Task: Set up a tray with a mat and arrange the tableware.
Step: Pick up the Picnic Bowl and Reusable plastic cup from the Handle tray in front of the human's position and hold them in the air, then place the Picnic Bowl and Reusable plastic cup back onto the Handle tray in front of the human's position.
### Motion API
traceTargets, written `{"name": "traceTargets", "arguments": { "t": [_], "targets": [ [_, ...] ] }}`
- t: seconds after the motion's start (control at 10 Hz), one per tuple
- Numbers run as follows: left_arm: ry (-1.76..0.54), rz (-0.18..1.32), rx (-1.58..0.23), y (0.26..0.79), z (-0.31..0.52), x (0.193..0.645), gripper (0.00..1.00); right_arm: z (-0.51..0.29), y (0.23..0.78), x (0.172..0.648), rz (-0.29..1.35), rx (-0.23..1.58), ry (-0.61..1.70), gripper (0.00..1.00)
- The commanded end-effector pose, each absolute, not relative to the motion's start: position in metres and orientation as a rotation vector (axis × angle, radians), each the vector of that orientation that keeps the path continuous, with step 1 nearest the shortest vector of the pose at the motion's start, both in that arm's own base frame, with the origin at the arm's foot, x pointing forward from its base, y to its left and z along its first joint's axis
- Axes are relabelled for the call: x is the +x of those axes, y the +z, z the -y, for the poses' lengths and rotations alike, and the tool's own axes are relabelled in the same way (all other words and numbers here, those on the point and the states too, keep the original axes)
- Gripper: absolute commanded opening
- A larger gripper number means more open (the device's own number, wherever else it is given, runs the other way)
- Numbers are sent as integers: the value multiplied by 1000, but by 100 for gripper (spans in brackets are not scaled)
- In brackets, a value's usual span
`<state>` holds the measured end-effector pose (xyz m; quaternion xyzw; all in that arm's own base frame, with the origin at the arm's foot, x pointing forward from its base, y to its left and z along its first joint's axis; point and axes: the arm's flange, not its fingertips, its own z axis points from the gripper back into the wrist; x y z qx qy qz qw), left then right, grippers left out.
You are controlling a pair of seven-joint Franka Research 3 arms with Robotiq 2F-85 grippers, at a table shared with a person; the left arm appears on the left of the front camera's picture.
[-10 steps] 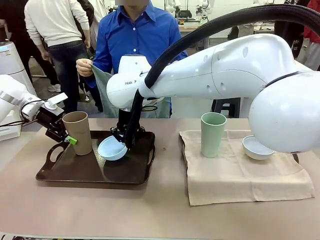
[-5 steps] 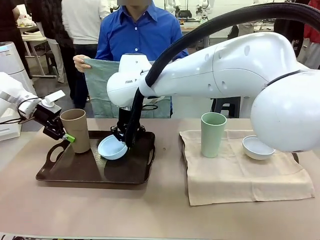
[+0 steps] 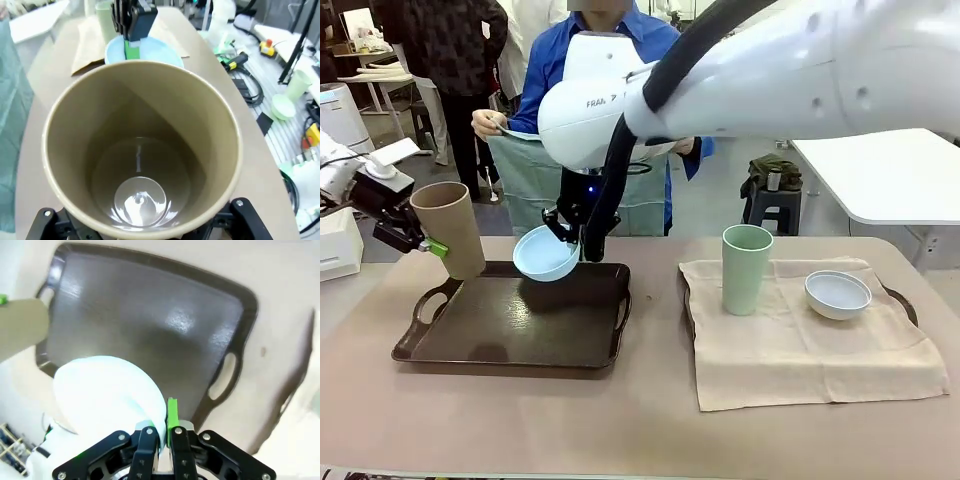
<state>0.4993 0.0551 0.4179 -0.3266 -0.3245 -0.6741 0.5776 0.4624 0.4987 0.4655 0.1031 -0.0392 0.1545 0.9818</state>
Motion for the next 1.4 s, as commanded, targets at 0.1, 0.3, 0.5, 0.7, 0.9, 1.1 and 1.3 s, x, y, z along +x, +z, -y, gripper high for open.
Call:
{"name": "traceTargets", "arguments": {
  "t": [0.1,0.3,0.5,0.7,0.9,1.1,1.3],
  "targets": [
    [-1588,779,-698,458,-38,466,0,-478,487,421,165,193,286,0],
    [-1595,809,-654,489,-26,453,0,-474,510,402,199,195,297,0],
    [-1566,829,-638,509,-10,448,0,-473,523,393,227,212,304,0],
    [-1605,815,-654,511,-20,452,0,-483,532,399,185,213,333,0],
    [-1605,815,-654,511,-20,452,0,-483,532,399,185,213,333,0],
    [-1605,815,-654,511,-20,452,0,-483,532,399,185,213,333,0],
    [-1605,815,-654,511,-20,452,0,-483,532,399,185,213,333,0]
  ]
}}
